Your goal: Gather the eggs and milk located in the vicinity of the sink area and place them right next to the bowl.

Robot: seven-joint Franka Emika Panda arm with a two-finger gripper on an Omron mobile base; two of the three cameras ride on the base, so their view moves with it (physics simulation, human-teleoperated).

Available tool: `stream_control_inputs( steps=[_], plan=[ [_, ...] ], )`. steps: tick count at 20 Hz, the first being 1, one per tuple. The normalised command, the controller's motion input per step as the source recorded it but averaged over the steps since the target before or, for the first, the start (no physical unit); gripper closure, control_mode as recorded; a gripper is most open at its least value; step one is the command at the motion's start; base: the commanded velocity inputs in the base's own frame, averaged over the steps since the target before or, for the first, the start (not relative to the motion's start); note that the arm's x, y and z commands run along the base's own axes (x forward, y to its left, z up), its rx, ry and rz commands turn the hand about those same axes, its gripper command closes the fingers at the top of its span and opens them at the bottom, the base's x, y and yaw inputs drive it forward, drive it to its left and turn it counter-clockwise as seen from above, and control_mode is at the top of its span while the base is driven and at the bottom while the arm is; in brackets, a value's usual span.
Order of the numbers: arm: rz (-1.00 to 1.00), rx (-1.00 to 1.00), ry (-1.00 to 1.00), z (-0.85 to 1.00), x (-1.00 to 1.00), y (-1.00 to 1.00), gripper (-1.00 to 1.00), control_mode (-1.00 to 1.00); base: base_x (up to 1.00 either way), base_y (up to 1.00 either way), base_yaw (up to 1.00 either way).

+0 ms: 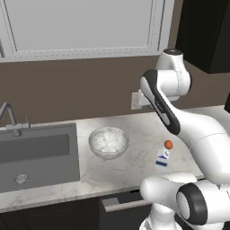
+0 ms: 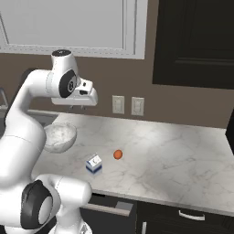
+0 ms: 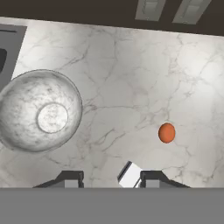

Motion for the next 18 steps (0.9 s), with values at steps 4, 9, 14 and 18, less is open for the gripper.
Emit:
stream_control_inputs(
  steps=[4,9,14,18],
  plan=[
    [0.00,0.00,0.00,0.00,-0.01,0.00,-1.00,-1.00,0.00,0.00,0.00],
    [-0.03,0.00,0.00,-0.13,-0.42,-0.02,-1.00,-1.00,0.00,0.00,0.00],
    [-0.16,0.00,0.01,-0.50,-0.62,-0.26,-1.00,-1.00,0.00,0.00,0.00],
    [-0.35,-0.02,0.05,-0.41,-0.35,-0.15,-1.00,-1.00,0.00,0.00,0.00]
  ],
)
